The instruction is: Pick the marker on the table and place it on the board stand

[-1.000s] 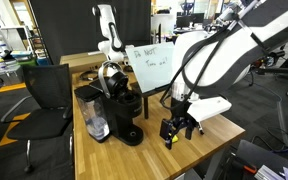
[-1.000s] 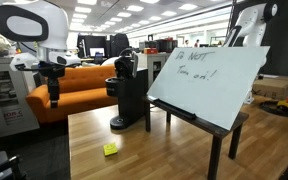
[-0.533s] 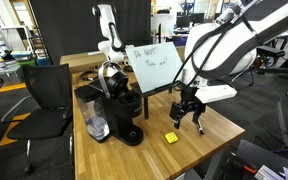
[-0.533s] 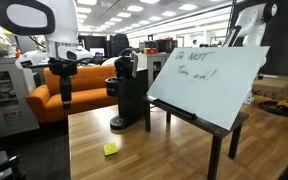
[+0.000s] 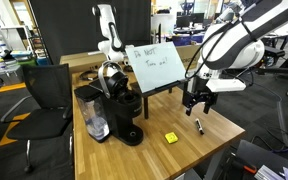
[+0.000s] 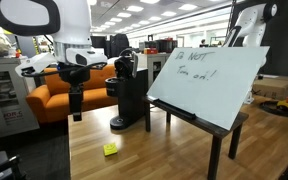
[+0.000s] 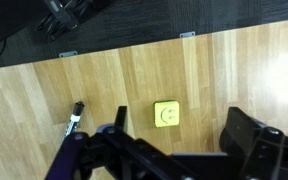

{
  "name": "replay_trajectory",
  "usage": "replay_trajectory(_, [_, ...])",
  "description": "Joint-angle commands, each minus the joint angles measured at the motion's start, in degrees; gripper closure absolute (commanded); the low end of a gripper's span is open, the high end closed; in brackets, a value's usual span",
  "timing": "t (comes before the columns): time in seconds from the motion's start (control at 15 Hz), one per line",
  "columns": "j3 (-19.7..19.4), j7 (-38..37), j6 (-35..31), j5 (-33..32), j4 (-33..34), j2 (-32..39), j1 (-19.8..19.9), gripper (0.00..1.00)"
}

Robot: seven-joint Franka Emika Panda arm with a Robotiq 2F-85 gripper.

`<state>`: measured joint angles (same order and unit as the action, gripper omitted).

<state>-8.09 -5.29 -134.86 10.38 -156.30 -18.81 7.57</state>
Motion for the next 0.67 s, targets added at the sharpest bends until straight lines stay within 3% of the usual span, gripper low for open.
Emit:
replay_trajectory(0.0, [-2.08,2.36,-2.76,-1.14,1.60,3.49,2.20,0.00])
replay_trajectory(0.6, [-6.62,7.28,-8.09,-1.37,7.57,16.70,4.72,0.00])
